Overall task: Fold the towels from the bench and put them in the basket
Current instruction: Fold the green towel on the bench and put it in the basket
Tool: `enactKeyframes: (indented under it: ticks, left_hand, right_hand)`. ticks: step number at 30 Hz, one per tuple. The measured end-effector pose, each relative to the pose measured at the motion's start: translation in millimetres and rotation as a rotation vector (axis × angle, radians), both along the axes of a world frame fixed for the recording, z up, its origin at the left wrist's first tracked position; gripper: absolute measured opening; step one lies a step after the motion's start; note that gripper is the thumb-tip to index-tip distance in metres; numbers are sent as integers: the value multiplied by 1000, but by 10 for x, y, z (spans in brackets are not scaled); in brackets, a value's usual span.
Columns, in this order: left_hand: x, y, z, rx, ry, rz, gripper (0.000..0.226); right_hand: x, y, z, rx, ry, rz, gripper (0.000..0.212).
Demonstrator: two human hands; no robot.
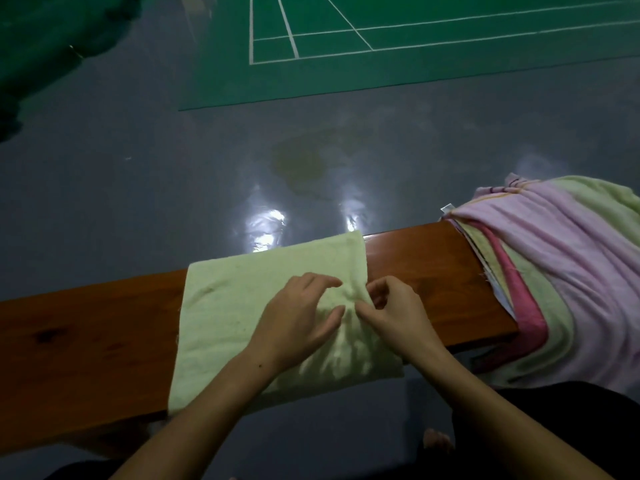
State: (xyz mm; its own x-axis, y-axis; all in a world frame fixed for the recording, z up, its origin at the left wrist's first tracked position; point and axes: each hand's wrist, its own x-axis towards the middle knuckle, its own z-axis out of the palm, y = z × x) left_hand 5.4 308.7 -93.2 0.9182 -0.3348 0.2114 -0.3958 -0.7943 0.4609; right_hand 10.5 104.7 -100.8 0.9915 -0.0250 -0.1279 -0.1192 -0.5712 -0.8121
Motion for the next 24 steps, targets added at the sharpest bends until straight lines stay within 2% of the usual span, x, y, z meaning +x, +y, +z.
enactKeyframes:
  ticks: [4, 9, 12, 17, 20, 22, 24]
  left_hand:
    - [70, 27, 144, -26, 46, -59, 40]
    - [258, 224, 251, -213, 341, -167, 62]
    - [298, 262, 280, -252, 441, -236, 52]
    - [294, 383, 223, -72, 313, -236, 26]
    - [274, 475, 239, -110, 267, -204, 12]
    - [261, 543, 266, -158, 257, -177, 9]
    - [250, 604, 304, -194, 253, -147, 8]
  right_hand:
    - [4, 124, 71, 168, -145, 79, 37]
    - [-60, 218, 138, 320, -169, 147, 48]
    - [-106, 235, 185, 352, -151, 231, 45]
    - [-118, 131, 231, 345, -29, 371, 56]
    - [-128, -5, 260, 304, 35, 431, 62]
    - [-164, -92, 269, 237, 58, 452, 58]
    - [-206, -146, 260, 188, 60, 468, 44]
